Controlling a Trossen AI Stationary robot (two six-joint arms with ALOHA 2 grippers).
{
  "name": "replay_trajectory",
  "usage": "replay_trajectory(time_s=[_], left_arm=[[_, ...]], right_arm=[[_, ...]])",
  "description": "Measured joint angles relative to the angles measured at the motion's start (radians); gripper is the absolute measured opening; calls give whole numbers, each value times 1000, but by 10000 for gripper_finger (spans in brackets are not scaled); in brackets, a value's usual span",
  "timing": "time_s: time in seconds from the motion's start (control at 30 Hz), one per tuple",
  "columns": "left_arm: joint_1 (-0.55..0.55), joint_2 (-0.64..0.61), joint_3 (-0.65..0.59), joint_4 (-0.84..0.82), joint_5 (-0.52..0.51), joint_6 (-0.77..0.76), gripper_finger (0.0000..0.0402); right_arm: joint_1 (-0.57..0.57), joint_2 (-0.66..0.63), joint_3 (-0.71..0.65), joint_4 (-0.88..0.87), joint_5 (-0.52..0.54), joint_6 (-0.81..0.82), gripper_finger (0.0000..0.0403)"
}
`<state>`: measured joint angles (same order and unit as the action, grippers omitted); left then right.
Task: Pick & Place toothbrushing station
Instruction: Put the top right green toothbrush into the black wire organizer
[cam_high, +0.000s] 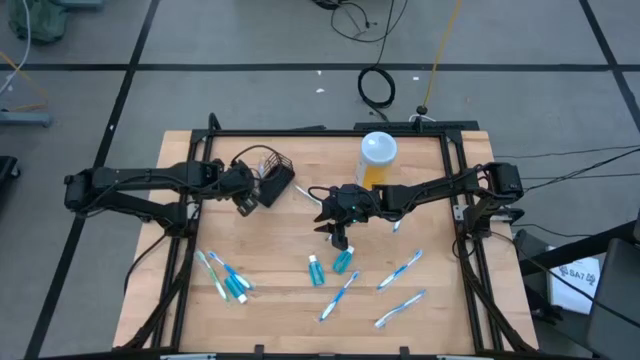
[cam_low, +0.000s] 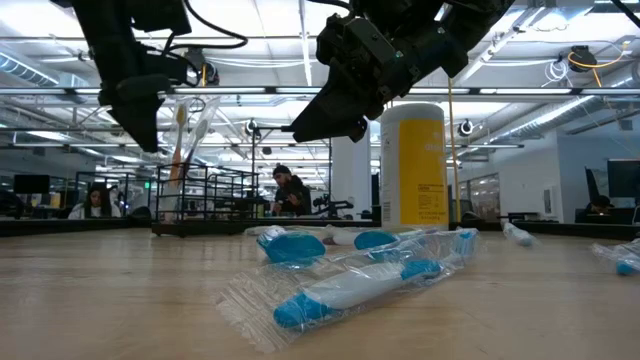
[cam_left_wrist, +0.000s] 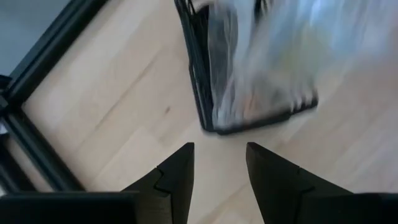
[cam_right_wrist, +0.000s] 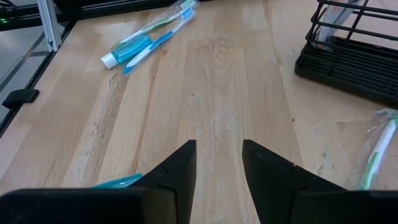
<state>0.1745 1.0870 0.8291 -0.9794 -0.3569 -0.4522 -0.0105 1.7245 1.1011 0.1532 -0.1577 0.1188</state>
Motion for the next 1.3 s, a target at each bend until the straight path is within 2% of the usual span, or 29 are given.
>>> replay_trajectory(time_s=[0.1, 0.23, 0.5, 0.77, 0.9, 1.03, 1.3], left_arm=[[-18, 0, 0, -40, 0, -34, 152], [-60, -1, 0, -58, 30, -179, 152], [-249, -3, -1, -72, 23, -328, 152], [-485, 4, -14, -29, -244, -485, 152], [-569, 6, -79, 139, -272, -448, 152], [-622, 6, -160, 342, -272, -322, 152], [-621, 6, -262, 688, -176, -115, 152]], right_arm=[[0, 0, 0, 0, 0, 0, 125], [0, 0, 0, 0, 0, 0, 125], [0, 0, 0, 0, 4, 2, 125], [0, 0, 0, -1, 186, 90, 125], [0, 0, 0, -6, 185, 78, 125], [0, 0, 0, -16, 183, 78, 125], [0, 0, 0, -15, 183, 78, 125]])
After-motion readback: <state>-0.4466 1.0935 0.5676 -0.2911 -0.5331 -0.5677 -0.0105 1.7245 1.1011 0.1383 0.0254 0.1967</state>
